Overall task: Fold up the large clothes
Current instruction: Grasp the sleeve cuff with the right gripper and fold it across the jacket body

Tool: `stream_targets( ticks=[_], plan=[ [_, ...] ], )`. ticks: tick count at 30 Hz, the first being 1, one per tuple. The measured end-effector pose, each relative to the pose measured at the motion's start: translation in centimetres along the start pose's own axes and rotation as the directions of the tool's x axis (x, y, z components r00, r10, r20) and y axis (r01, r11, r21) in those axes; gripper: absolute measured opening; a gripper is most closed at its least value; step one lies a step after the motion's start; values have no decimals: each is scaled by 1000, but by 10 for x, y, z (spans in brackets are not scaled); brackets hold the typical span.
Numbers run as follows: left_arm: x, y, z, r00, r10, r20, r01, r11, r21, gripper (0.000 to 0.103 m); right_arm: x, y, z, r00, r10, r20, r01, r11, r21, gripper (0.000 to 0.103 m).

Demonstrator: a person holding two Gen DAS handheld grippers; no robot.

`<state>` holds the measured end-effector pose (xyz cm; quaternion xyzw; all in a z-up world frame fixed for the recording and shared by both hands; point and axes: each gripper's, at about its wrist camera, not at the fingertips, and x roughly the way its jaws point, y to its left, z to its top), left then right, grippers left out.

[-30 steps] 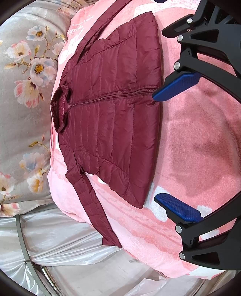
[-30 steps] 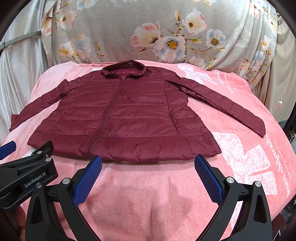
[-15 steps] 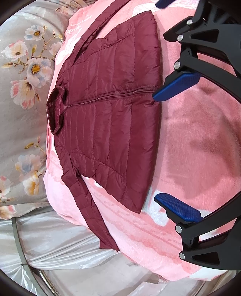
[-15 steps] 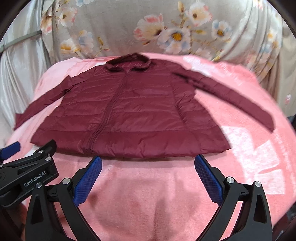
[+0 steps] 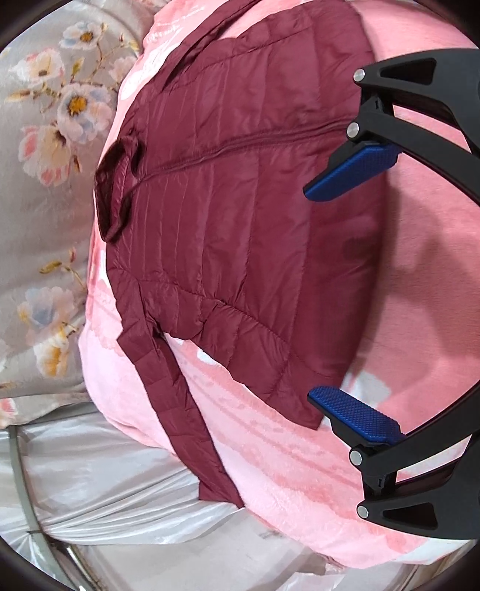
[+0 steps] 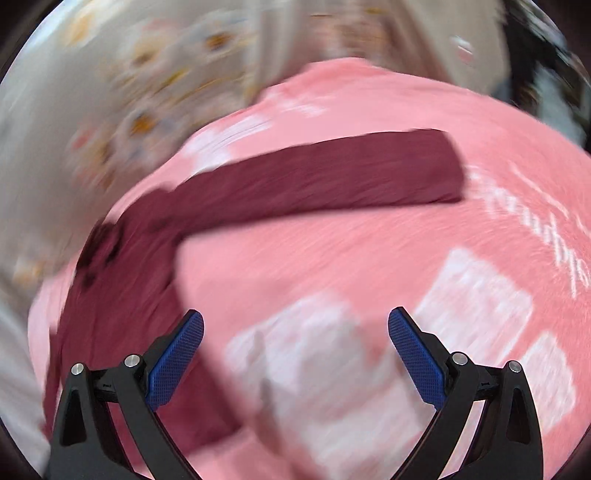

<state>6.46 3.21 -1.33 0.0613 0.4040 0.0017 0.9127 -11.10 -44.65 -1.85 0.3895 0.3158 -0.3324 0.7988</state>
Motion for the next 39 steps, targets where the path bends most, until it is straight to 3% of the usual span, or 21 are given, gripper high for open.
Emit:
stream_targets(
  ticks=[3, 9, 11, 12, 13, 14, 15, 19, 22, 25, 27, 30, 33, 36, 38, 39],
  plan=[
    [15, 3, 10, 1000, 11, -16, -11, 1000, -25, 98, 23, -29, 26, 1000, 0, -4, 0, 994, 112, 98],
    [39, 9, 26, 999, 40, -36, -42, 998, -47, 98, 51, -52, 61, 998, -29, 47, 17, 975, 222, 85],
    [47, 13, 32, 998, 47, -39, -50, 997, -59, 98, 56, -52, 72, 995, -69, 73, 52, 976, 213, 74],
    [50, 15, 34, 998, 46, -41, -49, 997, -64, 98, 60, -52, 79, 993, -83, 83, 64, 975, 211, 60],
    [53, 17, 36, 998, 43, -42, -46, 996, -70, 98, 63, -54, 82, 992, -90, 83, 71, 976, 207, 35],
    [56, 19, 39, 998, 37, -43, -40, 996, -79, 98, 69, -55, 89, 993, -92, 79, 75, 976, 204, 22],
    [59, 23, 43, 998, 37, -43, -40, 995, -88, 98, 74, -49, 98, 992, -89, 84, 72, 978, 196, 10],
    [69, 36, 53, 996, 78, -41, -83, 989, -120, 98, 57, 8, 118, 978, -58, 199, 48, 997, 55, 7],
    [76, 47, 57, 994, 97, -49, -103, 984, -143, 98, 38, 97, 123, 961, 75, 265, -38, 989, -142, 7],
    [83, 60, 59, 991, 119, -61, -128, 977, -171, 98, 27, 195, 105, 941, 239, 238, -145, 924, -355, 6],
    [87, 67, 58, 989, 129, -69, -140, 973, -183, 98, 25, 255, 78, 925, 339, 174, -223, 851, -475, 6],
    [91, 77, 55, 986, 143, -80, -156, 968, -195, 98, 38, 346, 18, 890, 456, -11, -370, 706, -604, 6],
    [97, 88, 51, 984, 150, -98, -168, 964, -207, 98, 57, 406, -48, 854, 488, -179, -468, 574, -671, 6],
    [105, 100, 46, 983, 134, -126, -160, 961, -225, 98, 72, 439, -109, 831, 468, -300, -523, 473, -709, 11],
    [109, 107, 46, 985, 109, -136, -139, 962, -237, 98, 79, 454, -144, 810, 453, -373, -562, 419, -713, 17],
    [109, 108, 47, 986, 98, -137, -129, 962, -240, 98, 76, 459, -153, 806, 454, -381, -567, 406, -717, 27]
  ],
)
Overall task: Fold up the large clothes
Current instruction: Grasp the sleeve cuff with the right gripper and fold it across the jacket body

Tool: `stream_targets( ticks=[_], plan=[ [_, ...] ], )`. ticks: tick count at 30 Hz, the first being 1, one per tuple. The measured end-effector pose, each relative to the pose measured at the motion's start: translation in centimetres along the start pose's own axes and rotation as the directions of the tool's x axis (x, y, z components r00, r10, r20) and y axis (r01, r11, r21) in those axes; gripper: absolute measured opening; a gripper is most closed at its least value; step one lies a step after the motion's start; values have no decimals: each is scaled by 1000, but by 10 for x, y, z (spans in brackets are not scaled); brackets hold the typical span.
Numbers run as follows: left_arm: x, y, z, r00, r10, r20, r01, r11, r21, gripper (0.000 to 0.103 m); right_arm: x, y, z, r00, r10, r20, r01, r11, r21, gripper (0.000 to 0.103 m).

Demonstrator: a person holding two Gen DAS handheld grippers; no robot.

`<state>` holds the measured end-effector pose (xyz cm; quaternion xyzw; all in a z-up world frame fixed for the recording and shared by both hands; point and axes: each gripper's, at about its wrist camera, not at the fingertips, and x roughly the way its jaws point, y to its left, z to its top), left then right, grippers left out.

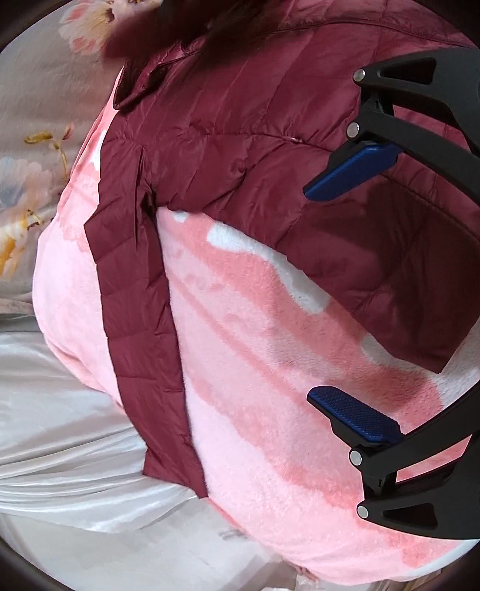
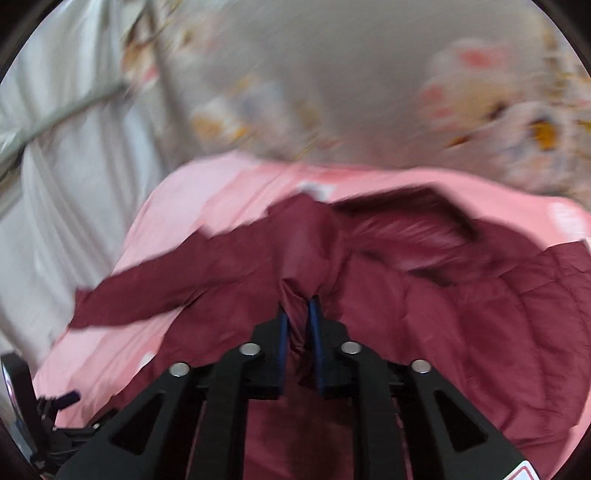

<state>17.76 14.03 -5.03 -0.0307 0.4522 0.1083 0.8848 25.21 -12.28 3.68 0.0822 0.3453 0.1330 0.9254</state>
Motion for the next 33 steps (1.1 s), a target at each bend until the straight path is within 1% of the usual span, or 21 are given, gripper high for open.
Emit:
stream_targets(
  ticks=[1, 3, 5, 7, 9, 12, 15, 18, 19, 20, 21, 22, 23, 24, 25, 26, 27, 28, 29, 31, 33],
  plan=[
    [0, 2, 2, 1000, -20, -2, 20, 1000, -2, 98, -3, 5, -2, 1000, 7, 15, -7, 1000, -6, 42],
    [-2, 2, 9, 997, -71, -5, 71, 997, -10, 98, -24, 6, -3, 996, 12, 89, -11, 1000, -9, 59],
    [-5, -2, 17, 991, -137, -2, 137, 990, -18, 98, -42, -4, 1, 992, -13, 128, 12, 1000, 11, 62],
    [-10, -10, 28, 978, -207, 5, 207, 978, -22, 98, -60, -32, 4, 989, -50, 142, 38, 996, 83, 62],
    [-12, -27, 42, 956, -293, 0, 293, 956, -14, 98, -80, -72, -8, 987, -87, 138, 59, 979, 195, 62],
    [-1, -60, 57, 912, -407, -50, 407, 913, -19, 98, -95, -123, -34, 981, -160, 109, 115, 936, 333, 63],
    [22, -93, 66, 872, -470, -133, 468, 882, -49, 98, -110, -186, -74, 973, -226, 49, 170, 845, 507, 63],
    [51, -114, 71, 812, -541, -219, 524, 841, -133, 98, -114, -230, -101, 977, -213, 15, 158, 767, 622, 64],
    [59, -119, 72, 802, -548, -239, 524, 837, -158, 97, -112, -239, -105, 978, -206, 6, 154, 751, 642, 64],
    [67, -124, 73, 799, -549, -247, 518, 836, -182, 96, -108, -248, -110, 981, -196, -4, 149, 732, 665, 64],
    [67, -125, 72, 805, -545, -235, 510, 838, -193, 94, -104, -257, -114, 983, -182, -10, 140, 715, 685, 64],
    [67, -126, 74, 816, -535, -217, 501, 843, -193, 81, -100, -261, -116, 985, -174, -11, 132, 703, 699, 64],
    [64, -128, 77, 830, -520, -201, 491, 853, -178, 57, -95, -268, -117, 986, -166, -10, 123, 688, 715, 63],
    [64, -131, 81, 839, -506, -200, 482, 862, -158, 45, -92, -275, -116, 987, -162, -6, 115, 674, 729, 61],
    [66, -134, 84, 845, -495, -201, 473, 868, -148, 26, -89, -281, -115, 986, -165, 0, 110, 663, 740, 58],
    [67, -134, 89, 851, -485, -200, 464, 874, -143, 14, -86, -286, -111, 986, -167, 10, 103, 652, 751, 53],
    [68, -136, 94, 853, -485, -193, 466, 874, -138, 10, -82, -292, -106, 987, -162, 13, 96, 644, 759, 37],
    [66, -137, 101, 859, -481, -176, 465, 877, -124, 7, -80, -294, -102, 988, -156, 11, 93, 642, 761, 13],
    [64, -136, 106, 864, -477, -160, 464, 879, -111, 6, -79, -297, -97, 988, -156, 17, 88, 643, 761, 3],
    [53, -137, 116, 872, -478, -107, 472, 878, -77, 5, -90, -286, -84, 978, -192, 85, 70, 680, 730, 2],
    [41, -138, 122, 886, -461, -46, 461, 887, -17, 5, -105, -266, -72, 957, -259, 133, 112, 748, 654, 2]
  ],
)
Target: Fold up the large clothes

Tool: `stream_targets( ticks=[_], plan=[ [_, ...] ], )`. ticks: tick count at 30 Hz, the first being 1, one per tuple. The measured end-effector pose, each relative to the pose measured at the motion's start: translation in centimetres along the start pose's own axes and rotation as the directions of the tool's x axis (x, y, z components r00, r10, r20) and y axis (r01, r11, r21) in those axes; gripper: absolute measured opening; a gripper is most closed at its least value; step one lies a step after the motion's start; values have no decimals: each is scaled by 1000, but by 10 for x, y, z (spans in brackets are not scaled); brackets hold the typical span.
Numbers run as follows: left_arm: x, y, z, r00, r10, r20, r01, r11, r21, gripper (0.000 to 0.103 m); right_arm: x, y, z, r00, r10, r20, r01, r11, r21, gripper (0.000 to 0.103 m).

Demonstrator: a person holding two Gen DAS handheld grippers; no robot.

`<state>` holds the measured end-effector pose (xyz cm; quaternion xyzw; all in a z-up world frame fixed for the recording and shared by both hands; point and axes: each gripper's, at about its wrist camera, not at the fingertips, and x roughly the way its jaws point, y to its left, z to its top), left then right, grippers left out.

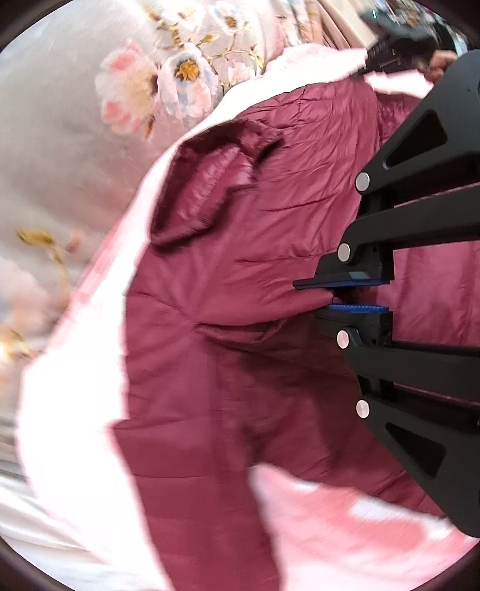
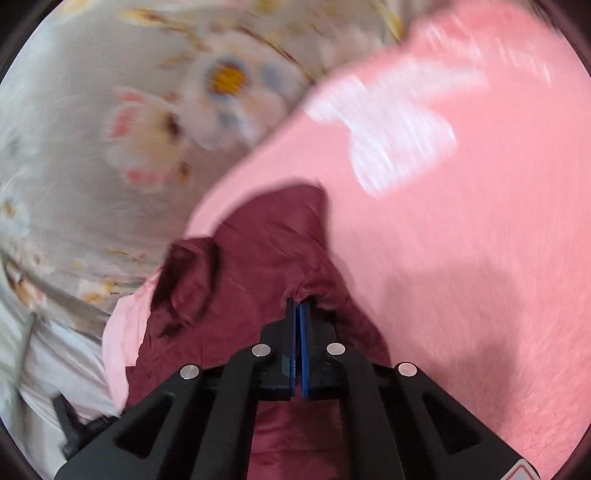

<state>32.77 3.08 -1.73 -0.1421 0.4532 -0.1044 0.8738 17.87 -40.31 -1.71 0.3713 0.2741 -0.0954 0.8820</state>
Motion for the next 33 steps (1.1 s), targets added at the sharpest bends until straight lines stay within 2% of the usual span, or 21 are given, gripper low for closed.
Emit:
stream_targets(
  ticks=[2, 3, 5, 6, 7, 12, 14, 15, 17, 18, 20, 23, 26, 28, 30, 33],
  plan=[
    [6, -2, -5, 999, 42, 7, -43, 998, 50, 5, -3, 16, -7, 996, -88, 29, 91, 990, -108, 2],
    [14, -1, -8, 998, 55, -14, -54, 997, 57, 6, 6, 18, -15, 987, -159, 1, 157, 977, -147, 2],
    [41, 6, -24, 992, 94, -88, -88, 994, 68, 5, 23, 11, -25, 971, -231, -60, 218, 962, -167, 2],
    [49, 9, -31, 991, 98, -96, -91, 993, 72, 5, 33, 5, -32, 962, -253, -100, 234, 957, -169, 2],
    [48, 8, -36, 993, 104, -55, -98, 991, 95, 5, 36, 1, -34, 960, -254, -115, 234, 958, -165, 1],
    [47, -1, -40, 987, 162, -15, -158, 977, 146, 7, 40, 3, -33, 949, -290, -124, 261, 943, -204, 2],
    [44, 0, -38, 986, 168, -14, -164, 976, 147, 12, 30, 5, -32, 944, -312, -111, 282, 933, -223, 5],
    [40, 1, -37, 984, 176, -11, -172, 974, 144, 21, 21, 7, -31, 942, -324, -93, 298, 929, -220, 9],
    [25, 3, -34, 977, 210, 24, -211, 968, 134, 61, 3, 12, -28, 940, -339, -38, 323, 921, -216, 16],
    [15, 3, -32, 975, 214, 53, -219, 967, 127, 68, -4, 16, -28, 941, -337, -18, 325, 920, -218, 21],
    [-10, 5, -23, 970, 215, 115, -227, 967, 112, 70, -13, 34, -26, 950, -313, 11, 306, 917, -257, 23],
    [-20, -15, -10, 981, 159, 113, -173, 977, 126, 70, -2, 77, -36, 965, -262, -3, 243, 899, -364, 23],
    [-5, -47, -11, 990, 121, 68, -132, 973, 190, 70, 25, 114, -60, 971, -234, -57, 182, 869, -460, 23],
    [13, -68, -21, 989, 137, 47, -144, 958, 249, 70, 45, 130, -79, 968, -232, -100, 150, 847, -510, 23],
    [29, -82, -31, 988, 149, 31, -151, 948, 281, 70, 62, 135, -96, 960, -249, -130, 143, 830, -539, 23],
    [52, -82, -43, 986, 168, 8, -164, 946, 279, 70, 79, 131, -113, 947, -285, -151, 157, 816, -556, 23]
  ],
)
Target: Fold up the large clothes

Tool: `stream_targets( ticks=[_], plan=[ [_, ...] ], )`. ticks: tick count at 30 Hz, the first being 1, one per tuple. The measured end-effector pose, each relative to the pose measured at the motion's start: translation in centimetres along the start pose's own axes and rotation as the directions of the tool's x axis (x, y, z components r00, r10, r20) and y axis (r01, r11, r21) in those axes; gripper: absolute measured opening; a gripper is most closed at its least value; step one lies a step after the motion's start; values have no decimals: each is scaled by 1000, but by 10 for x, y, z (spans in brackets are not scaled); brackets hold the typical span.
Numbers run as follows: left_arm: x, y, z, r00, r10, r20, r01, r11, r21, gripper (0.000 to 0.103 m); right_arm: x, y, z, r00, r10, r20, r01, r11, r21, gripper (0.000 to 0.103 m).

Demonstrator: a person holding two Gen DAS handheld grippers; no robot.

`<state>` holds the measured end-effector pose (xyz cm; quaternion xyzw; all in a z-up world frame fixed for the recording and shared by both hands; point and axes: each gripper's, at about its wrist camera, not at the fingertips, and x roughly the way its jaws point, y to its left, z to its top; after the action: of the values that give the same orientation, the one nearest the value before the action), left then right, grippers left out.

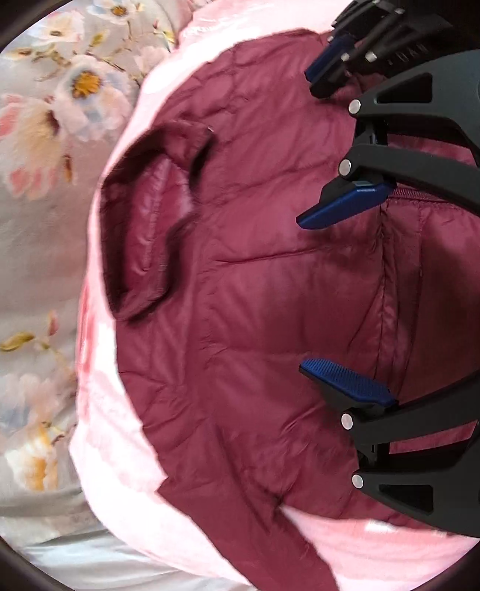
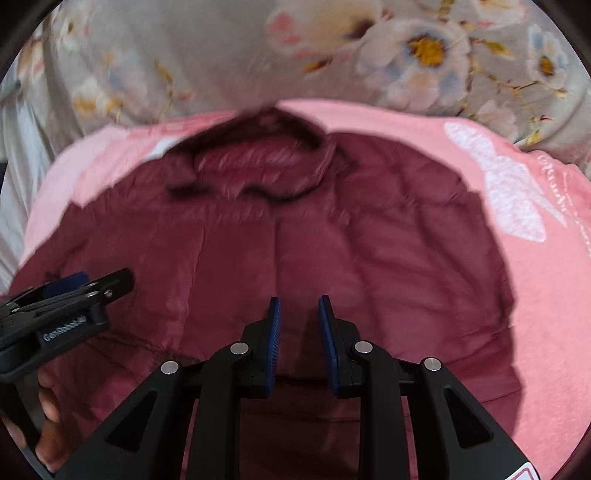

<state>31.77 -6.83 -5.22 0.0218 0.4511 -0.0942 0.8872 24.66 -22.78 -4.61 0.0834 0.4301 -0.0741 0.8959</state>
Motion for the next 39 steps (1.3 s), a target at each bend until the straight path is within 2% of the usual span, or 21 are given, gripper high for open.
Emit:
stream_targets(
  ticks=[2, 5, 11, 16, 39],
  plan=[
    [13, 1, -7, 1000, -5, -18, 5, 1000, -17, 70, 7, -3, -6, 1000, 8, -10, -8, 1000, 14, 22],
    [18, 3, -16, 1000, 11, 14, -11, 1000, -11, 77, 12, -11, -7, 999, 35, -8, -35, 998, 47, 22],
    [17, -1, -21, 998, 52, 45, -53, 999, 8, 84, 12, 0, -12, 1000, -14, 13, 14, 1000, 9, 22],
    [18, -1, -20, 997, 64, 50, -64, 998, 4, 87, 12, -2, -13, 1000, 1, 16, -1, 1000, 24, 23],
    [20, -1, -21, 997, 59, 50, -59, 998, -4, 91, 13, -7, -13, 998, 54, 19, -54, 998, 42, 32]
  ],
)
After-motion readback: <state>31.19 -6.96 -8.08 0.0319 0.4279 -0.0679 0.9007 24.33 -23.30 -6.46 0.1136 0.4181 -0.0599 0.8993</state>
